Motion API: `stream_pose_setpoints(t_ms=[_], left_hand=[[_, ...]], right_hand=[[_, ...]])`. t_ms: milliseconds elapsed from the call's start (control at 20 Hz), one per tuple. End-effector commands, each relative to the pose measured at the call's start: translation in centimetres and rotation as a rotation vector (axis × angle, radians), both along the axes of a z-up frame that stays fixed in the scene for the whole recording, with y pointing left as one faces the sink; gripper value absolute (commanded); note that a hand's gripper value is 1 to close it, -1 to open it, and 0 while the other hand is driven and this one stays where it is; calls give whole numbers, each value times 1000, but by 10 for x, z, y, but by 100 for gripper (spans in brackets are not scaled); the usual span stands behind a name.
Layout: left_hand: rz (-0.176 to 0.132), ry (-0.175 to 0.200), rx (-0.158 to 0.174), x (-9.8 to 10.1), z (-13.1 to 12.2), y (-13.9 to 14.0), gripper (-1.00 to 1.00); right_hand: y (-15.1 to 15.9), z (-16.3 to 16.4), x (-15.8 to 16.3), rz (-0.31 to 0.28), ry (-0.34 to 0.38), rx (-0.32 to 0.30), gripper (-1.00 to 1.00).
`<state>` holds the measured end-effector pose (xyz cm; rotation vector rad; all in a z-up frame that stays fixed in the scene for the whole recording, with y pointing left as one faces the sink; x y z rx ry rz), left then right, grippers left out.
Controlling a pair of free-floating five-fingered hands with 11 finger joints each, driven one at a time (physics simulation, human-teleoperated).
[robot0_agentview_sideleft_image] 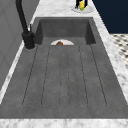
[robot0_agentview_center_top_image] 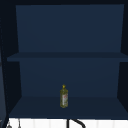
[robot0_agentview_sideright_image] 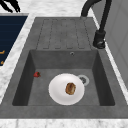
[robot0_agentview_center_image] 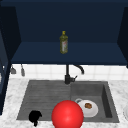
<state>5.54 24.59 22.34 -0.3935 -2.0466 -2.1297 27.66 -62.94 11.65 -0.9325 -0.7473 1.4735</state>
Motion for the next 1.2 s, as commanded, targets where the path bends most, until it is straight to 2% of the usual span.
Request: stream_pose_setpoints(t_ms=[0, 350, 500, 750, 1150], left_hand=[[0, 0, 0, 0, 0, 0, 0], [0, 0, 0, 0, 0, 0, 0], [0, 0, 0, 0, 0, 0, 0], [0, 0, 0, 0, 0, 0, 0], [0, 0, 0, 0, 0, 0, 0]], right_hand=[[0, -11, 0, 11, 43, 0, 100], [-1, 3, 4, -36, -68, 3, 100], [9, 26, 2, -11, -48, -44, 100], [37, 47, -17, -23, -63, -27, 100], [85, 87, -25, -30, -46, -17, 100]])
